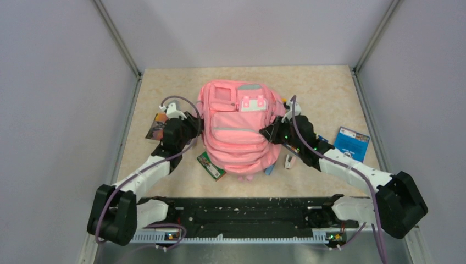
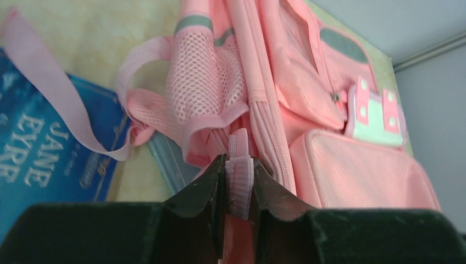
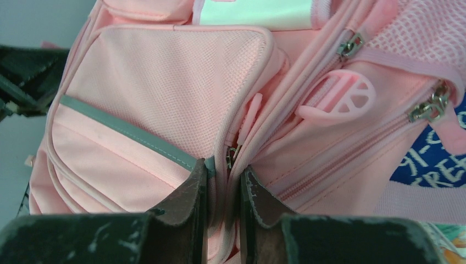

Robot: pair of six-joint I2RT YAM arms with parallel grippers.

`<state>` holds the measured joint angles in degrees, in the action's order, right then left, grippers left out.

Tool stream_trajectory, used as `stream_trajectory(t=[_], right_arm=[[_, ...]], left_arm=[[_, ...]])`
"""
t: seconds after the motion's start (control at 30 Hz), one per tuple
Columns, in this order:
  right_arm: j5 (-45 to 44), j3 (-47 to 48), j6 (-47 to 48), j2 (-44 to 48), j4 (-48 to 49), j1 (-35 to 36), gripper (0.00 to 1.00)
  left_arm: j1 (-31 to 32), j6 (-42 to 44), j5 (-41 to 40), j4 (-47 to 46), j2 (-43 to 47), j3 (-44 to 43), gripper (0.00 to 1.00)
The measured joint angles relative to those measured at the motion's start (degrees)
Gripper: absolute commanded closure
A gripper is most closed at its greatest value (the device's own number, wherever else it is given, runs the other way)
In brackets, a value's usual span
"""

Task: Pack the student bag
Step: Adjust the student bag at the center of the board.

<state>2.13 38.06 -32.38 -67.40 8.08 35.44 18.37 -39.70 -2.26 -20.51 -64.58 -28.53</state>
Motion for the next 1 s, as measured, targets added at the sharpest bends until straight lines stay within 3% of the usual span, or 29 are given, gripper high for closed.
stream_trajectory(t=[0.1,0.13,0.2,0.27,0.37,0.57,0.7,0.87,1.0], right_arm=[[-3.06,-1.46,-2.58,-2.47,3.37,3.26,1.0],[-3.56,-1.6,-3.06,-3.91,3.98,4.04,0.9],[-3.65,-1.62,-3.39,-6.97,4.28,5.35,0.59],[-3.28,-1.62,-2.4,-8.09,3.26,6.29,0.33],[-2.69,-0.85,0.31,-6.78,0.2,7.26,0.16],[-4.94,2.93,6.86,1.88,-5.77,5.53,0.1],[-3.63,3.74,8.79,5.57,-6.86,-2.64,0.1],[0.63,2.73,11.37,5.68,-8.26,-12.79,0.11],[4.07,0.98,12.92,5.44,-9.03,-16.87,0.11]], left_arm=[[-4.02,2.56,3.13,-2.05,-5.22,-4.5,0.72],[-4.79,3.89,3.74,-2.43,-7.02,-6.21,0.64],[-5.44,6.49,5.01,-3.04,-9.9,-9.29,0.41],[-5.44,9.38,5.53,-3.04,-10.71,-11.17,0.27],[-5.4,13.22,3.78,-1.53,-8.94,-11.67,0.17],[-3.91,20.0,0.22,5.38,1.14,-11.65,0.16],[4.9,25.42,0.04,9.18,6.97,-11.82,0.16],[14.56,30.38,6.34,15.47,6.36,-12.63,0.16],[21.49,34.71,8.68,23.15,1.64,-15.74,0.15]])
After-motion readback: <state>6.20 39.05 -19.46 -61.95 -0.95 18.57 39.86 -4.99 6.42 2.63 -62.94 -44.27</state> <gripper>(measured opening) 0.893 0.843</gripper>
